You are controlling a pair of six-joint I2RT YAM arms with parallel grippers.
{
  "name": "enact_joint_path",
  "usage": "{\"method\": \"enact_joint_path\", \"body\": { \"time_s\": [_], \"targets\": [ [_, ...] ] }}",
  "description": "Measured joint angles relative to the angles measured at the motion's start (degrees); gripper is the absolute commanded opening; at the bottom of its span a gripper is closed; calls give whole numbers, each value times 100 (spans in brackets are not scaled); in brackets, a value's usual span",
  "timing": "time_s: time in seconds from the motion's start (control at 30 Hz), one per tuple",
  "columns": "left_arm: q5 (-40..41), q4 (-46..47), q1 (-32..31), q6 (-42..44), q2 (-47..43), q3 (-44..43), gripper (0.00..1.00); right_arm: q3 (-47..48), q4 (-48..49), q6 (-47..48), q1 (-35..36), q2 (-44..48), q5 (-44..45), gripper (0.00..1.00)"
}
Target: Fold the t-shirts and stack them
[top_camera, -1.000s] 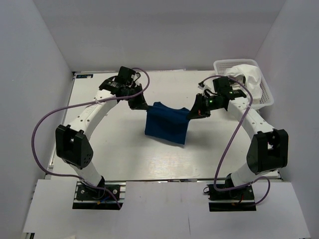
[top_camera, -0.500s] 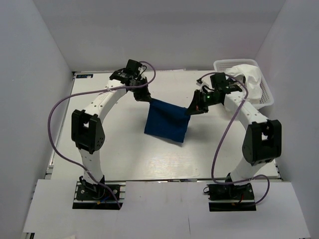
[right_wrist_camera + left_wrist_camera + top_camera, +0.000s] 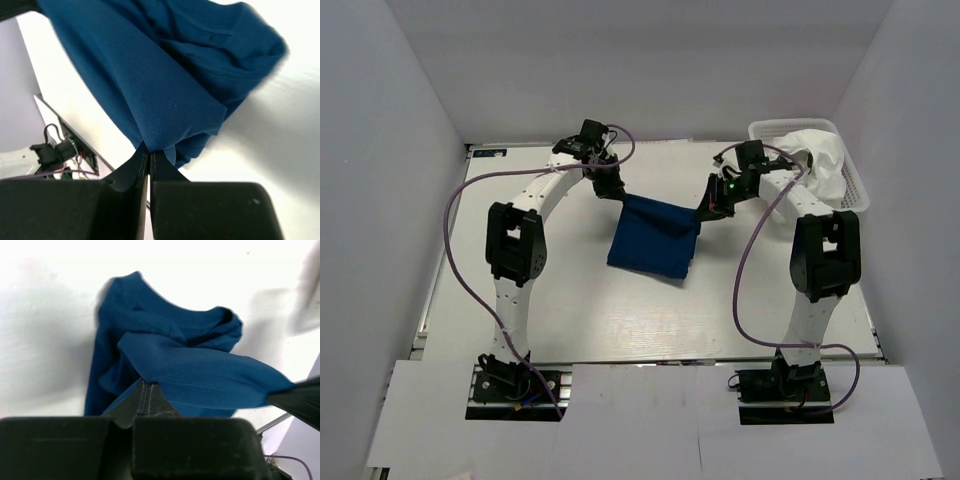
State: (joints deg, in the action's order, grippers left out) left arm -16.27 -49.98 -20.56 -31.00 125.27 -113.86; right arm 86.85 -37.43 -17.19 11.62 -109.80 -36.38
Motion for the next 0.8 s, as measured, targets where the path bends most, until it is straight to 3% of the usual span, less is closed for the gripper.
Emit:
{"method": "enact_joint_path", "body": {
  "time_s": [0.1,0.17,0.2,0.23,0.27,0.33,0.53,0.8],
  "targets": [
    [-136,87,33,9,168,-243,0,28,33,-33,-9,-168,157,3],
    [-249,173,42,13,323,-433,8,61,37,-70,-15,-236,306,21],
    [-291,243,44,20,396,-490,29,87,44,-94,-22,-256,367,54],
    [-317,302,44,52,455,-511,39,122,61,-129,-26,-269,435,86],
    [-302,343,46,61,487,-518,75,153,109,-101,-37,-273,527,90],
    [-225,343,68,50,564,-586,100,319,122,-96,-63,-304,632,90],
    [87,369,168,44,457,-800,100,1104,199,-24,-66,-273,931,90],
    [-227,1049,31,57,-629,455,100,-424,955,-227,251,929,337,90]
  ]
}}
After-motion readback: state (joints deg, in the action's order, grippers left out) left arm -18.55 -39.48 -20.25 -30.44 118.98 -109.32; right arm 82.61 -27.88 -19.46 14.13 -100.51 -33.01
